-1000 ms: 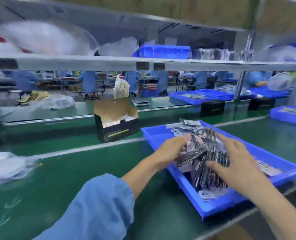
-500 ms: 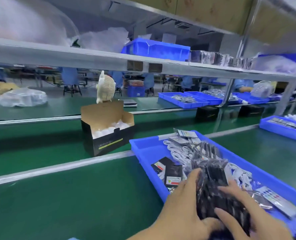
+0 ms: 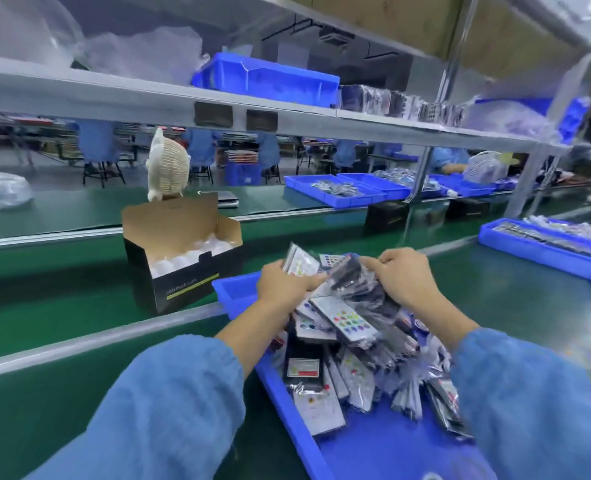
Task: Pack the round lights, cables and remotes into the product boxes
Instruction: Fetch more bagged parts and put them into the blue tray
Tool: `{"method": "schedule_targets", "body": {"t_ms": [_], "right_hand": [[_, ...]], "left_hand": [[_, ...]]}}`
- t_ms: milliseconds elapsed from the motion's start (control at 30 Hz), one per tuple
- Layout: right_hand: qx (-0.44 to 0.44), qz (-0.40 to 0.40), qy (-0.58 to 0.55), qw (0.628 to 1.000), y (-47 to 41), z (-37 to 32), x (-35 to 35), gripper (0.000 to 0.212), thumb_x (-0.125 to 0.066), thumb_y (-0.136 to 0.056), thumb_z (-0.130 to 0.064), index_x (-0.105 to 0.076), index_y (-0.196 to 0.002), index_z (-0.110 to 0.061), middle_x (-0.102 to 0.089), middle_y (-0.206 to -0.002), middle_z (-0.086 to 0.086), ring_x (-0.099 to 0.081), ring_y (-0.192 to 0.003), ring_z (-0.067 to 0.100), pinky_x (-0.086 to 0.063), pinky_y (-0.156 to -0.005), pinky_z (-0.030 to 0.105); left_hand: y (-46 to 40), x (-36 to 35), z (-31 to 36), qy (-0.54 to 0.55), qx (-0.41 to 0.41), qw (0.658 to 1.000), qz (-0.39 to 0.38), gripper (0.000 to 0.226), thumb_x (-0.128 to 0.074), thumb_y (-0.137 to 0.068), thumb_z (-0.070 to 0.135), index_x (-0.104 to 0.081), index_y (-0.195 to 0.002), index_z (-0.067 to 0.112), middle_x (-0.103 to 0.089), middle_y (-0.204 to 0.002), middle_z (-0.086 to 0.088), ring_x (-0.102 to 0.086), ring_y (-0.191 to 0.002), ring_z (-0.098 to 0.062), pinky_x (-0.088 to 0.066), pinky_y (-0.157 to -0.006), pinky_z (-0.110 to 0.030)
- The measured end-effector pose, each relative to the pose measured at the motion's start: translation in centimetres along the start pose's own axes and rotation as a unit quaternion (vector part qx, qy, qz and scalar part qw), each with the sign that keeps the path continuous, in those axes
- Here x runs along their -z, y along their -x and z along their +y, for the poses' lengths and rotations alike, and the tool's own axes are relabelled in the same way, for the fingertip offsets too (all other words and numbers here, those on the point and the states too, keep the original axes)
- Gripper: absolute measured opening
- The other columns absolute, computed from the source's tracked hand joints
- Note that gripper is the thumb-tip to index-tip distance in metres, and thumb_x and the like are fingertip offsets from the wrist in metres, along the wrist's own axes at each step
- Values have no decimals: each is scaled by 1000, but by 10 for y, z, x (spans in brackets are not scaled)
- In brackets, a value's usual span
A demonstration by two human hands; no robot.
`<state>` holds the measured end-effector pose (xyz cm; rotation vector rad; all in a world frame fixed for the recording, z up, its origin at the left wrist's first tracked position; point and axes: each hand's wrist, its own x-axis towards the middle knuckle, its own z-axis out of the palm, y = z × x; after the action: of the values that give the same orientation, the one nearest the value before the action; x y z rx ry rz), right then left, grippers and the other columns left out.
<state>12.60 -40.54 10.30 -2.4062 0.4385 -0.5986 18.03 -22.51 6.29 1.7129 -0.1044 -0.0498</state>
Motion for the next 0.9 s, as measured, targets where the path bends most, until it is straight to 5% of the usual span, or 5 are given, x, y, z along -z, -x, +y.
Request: {"method": "schedule_targets", "body": {"t_ms": [133, 267, 467, 667, 900], "right_hand": [[-17, -41, 96, 994, -24, -1, -19, 39, -52, -93, -56, -65, -87, -20, -68, -98, 9, -61, -97, 31, -47, -81, 34], [-16, -348, 62, 935, -18, -14, -21, 76, -60, -75, -74, -48, -137, -32, -53, -126, -9, -54, -109, 14, -39, -89, 31], [175, -218, 267, 922, -6, -16, -43, 43, -61, -85, -25, -57, -128, -28, -64, -122, 7, -59, -110, 29, -50, -88, 35], [155, -208, 282, 924, -18, -28, -13, 12, -64, -84, -30, -76, -84, -26, -69, -75, -7, -64, -79, 17, -51, -71, 28], [201, -156, 166, 953, -29, -69, -11, 40, -63, -92, -12, -48, -129, -17, -69, -98, 8, -60, -89, 23, -42, -74, 29]], "left_hand": [[-25, 2, -26, -254, -58, 965, 42, 45, -55, -91, 57, -58, -81, 13, -64, -89, -11, -59, -96, -33, -40, -70, -36], [-43, 3, -35, -325, -105, 938, -58, 28, -42, -97, 7, -58, -74, 13, -55, -77, -15, -50, -77, -30, -35, -63, -32], [-56, 32, -35, -216, -204, 955, 8, 29, -73, -86, 11, -69, -115, 14, -68, -107, -3, -62, -100, -20, -45, -87, -25], [-82, 137, -47, -776, -222, 583, 96, 50, -61, -86, 21, -43, -132, 18, -57, -116, -2, -56, -108, -23, -37, -86, -33], [-65, 171, -36, -789, -214, 572, 64, 16, -63, -84, 24, -64, -100, 26, -67, -107, 5, -62, -101, -17, -34, -82, -30]]}}
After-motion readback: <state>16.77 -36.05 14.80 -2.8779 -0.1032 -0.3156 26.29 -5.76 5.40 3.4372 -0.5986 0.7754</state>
